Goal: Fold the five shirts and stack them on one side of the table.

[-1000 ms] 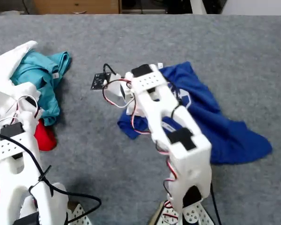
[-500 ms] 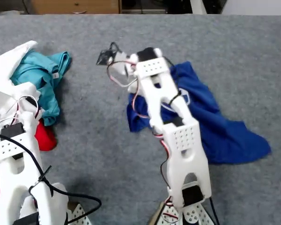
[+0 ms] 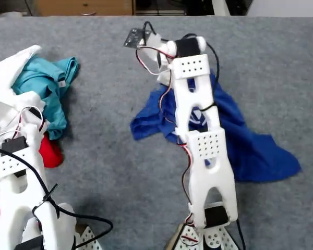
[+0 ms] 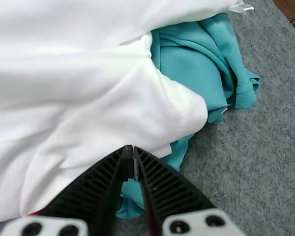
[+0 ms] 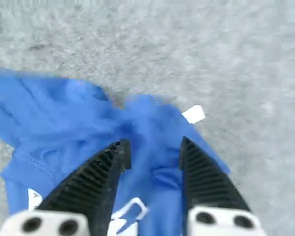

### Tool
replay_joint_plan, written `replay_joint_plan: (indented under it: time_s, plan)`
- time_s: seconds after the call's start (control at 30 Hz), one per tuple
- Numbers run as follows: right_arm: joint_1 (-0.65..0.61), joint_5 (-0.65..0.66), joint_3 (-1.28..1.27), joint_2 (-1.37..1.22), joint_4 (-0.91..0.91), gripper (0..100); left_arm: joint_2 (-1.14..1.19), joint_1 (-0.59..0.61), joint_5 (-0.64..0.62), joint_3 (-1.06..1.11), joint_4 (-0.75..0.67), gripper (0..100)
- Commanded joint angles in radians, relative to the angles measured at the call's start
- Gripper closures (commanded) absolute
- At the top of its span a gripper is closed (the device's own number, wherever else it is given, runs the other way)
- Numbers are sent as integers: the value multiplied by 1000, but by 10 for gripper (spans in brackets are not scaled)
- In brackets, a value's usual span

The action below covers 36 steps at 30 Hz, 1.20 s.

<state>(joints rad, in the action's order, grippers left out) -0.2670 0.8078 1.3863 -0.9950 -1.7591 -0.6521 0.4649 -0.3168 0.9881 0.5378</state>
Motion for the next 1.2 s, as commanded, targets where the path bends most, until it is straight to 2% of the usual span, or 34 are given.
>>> replay_joint_plan:
  time_s: [0.0,0.23,0.43,0.63,0.77,1.17]
  plan:
    - [15,28,84,15,-28,811,-18,-12,9,-3,-17,981]
    - [-18,127,-22,65,-29,811,-18,-14,11,-2,-17,981]
    - [-64,351,-438,309,-29,811,-18,-23,11,14,-41,981]
    - [-142,474,-805,507,12,846,-18,-21,11,18,-44,981]
    - [-171,497,-894,515,74,885,-18,-21,11,18,-44,981]
    - [-179,496,-911,355,230,885,-18,-21,12,18,-44,981]
